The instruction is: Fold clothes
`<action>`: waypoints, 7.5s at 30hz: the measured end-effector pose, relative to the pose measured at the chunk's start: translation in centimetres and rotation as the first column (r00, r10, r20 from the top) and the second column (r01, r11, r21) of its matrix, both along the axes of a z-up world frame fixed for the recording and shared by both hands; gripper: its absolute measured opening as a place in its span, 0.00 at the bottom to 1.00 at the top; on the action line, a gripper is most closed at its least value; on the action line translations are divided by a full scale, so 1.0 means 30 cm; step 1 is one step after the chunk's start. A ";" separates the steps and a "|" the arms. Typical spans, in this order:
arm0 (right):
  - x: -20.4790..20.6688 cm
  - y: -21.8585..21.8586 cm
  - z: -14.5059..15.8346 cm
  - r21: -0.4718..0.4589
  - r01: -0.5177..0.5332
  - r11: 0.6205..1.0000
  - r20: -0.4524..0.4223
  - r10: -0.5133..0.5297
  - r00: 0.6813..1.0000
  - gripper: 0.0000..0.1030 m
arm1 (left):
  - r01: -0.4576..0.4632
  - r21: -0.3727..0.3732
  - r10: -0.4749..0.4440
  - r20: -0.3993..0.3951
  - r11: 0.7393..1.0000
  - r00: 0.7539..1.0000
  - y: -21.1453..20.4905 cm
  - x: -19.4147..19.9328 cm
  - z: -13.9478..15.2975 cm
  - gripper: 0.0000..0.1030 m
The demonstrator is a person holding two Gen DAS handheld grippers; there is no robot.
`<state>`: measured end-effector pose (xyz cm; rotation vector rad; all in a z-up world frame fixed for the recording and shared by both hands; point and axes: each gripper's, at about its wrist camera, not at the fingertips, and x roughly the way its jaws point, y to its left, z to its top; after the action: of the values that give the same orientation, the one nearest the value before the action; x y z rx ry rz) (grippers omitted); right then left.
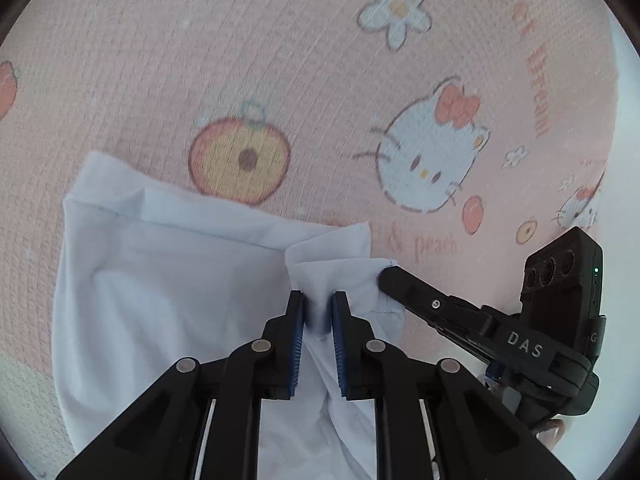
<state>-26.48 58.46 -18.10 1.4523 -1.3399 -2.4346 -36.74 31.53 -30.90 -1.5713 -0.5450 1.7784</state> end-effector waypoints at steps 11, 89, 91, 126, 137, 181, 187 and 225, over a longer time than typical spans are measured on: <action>-0.078 -0.053 0.023 0.198 -0.076 0.977 0.058 0.066 0.996 0.04 | -0.013 -0.055 0.016 0.054 0.998 0.998 0.029 -0.018 -0.058 0.11; 0.450 -0.178 0.004 0.538 -0.308 0.785 0.241 0.207 0.948 0.46 | 0.220 -0.346 -0.213 0.057 0.912 0.975 0.166 0.158 0.029 0.09; 0.453 -0.185 -0.001 0.540 -0.304 0.785 0.237 0.205 0.950 0.44 | 0.212 -0.322 -0.202 0.064 0.923 0.977 0.139 0.155 0.023 0.09; 0.423 -0.254 0.015 0.466 -0.371 0.803 0.155 0.339 0.928 0.05 | 0.139 0.026 -0.140 0.041 0.990 0.989 -0.149 0.166 0.066 0.69; 0.451 -0.212 0.070 0.484 -0.317 0.815 0.077 0.322 0.944 0.36 | 0.201 -0.109 -0.201 0.011 0.974 0.980 0.106 0.129 0.066 0.69; 0.374 -0.107 -0.017 0.353 -0.297 0.887 0.137 0.265 0.954 0.09 | 0.225 0.021 -0.226 0.054 0.974 0.973 0.157 0.092 0.147 0.05; 0.391 -0.051 -0.037 0.266 -0.257 0.929 0.139 0.227 0.964 0.09 | 0.300 -0.023 -0.294 0.153 0.954 0.944 0.234 0.108 0.118 0.11; 0.296 0.013 -0.058 0.280 -0.184 0.942 0.104 0.161 0.981 0.05 | 0.422 -0.159 -0.394 0.180 0.892 0.901 0.349 0.155 0.114 0.06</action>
<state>-17.59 58.86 -19.86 1.6635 -0.8464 -2.5610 -32.10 42.00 -27.48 -1.8021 -0.0864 1.4356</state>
